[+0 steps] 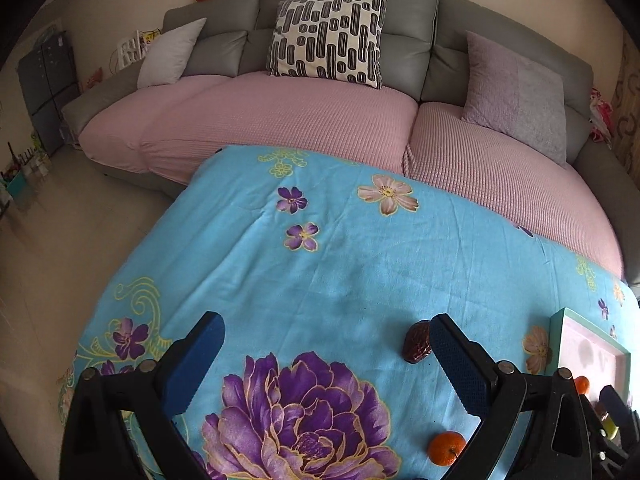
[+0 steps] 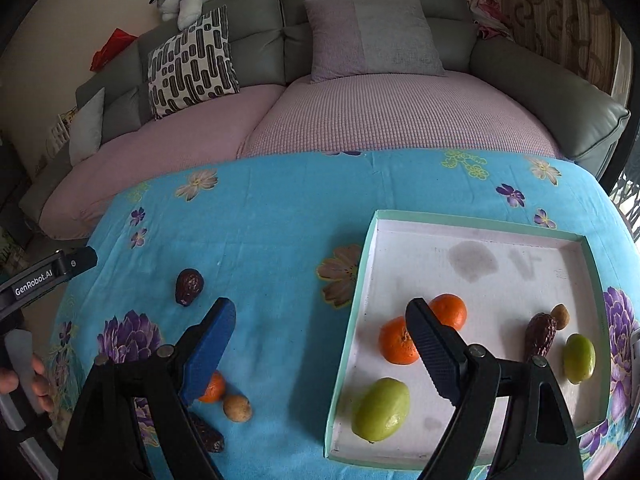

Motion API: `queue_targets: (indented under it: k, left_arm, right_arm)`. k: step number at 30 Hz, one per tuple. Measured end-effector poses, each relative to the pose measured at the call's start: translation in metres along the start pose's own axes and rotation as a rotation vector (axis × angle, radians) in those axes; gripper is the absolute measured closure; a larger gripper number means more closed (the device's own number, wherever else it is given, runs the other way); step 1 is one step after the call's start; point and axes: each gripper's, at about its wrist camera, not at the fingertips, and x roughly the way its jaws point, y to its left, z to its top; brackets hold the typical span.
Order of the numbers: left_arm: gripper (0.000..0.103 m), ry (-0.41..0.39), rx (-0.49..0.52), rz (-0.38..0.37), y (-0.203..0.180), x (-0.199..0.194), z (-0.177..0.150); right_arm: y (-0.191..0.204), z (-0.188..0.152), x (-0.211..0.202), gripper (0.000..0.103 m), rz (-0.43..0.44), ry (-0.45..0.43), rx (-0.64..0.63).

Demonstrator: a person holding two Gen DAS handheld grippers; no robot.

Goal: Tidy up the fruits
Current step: 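Move both tools back over the remaining fruits, then grasp the dark red date with the left tool while the right tool grasps an orange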

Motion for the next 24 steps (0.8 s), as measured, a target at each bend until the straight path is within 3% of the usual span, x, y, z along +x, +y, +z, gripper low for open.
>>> queue_targets:
  k: [5, 8, 13, 18, 20, 22, 24]
  left_arm:
    - [0.0, 0.057, 0.019, -0.045, -0.01, 0.02, -0.004]
    - [0.0, 0.134, 0.037, -0.091, -0.02, 0.045, -0.011]
    - [0.001, 0.183, 0.057, -0.151, -0.035, 0.077, -0.016]
    - [0.014, 0.249, 0.052, -0.213, -0.044, 0.099, -0.025]
    - [0.022, 0.26, 0.052, -0.225, -0.045, 0.103, -0.026]
    - [0.025, 0.257, 0.06, -0.242, -0.047, 0.104, -0.026]
    - [0.031, 0.259, 0.069, -0.261, -0.049, 0.105, -0.026]
  right_arm:
    - [0.03, -0.009, 0.014, 0.016, 0.058, 0.054, -0.077]
    - [0.048, -0.017, 0.027, 0.016, 0.077, 0.11, -0.129]
    - [0.072, -0.035, 0.056, 0.016, 0.107, 0.221, -0.203]
    - [0.086, -0.049, 0.074, 0.017, 0.104, 0.28, -0.253]
    - [0.09, -0.052, 0.077, 0.023, 0.11, 0.291, -0.266]
    - [0.092, -0.054, 0.078, 0.038, 0.111, 0.295, -0.276]
    - [0.093, -0.056, 0.079, 0.044, 0.115, 0.301, -0.277]
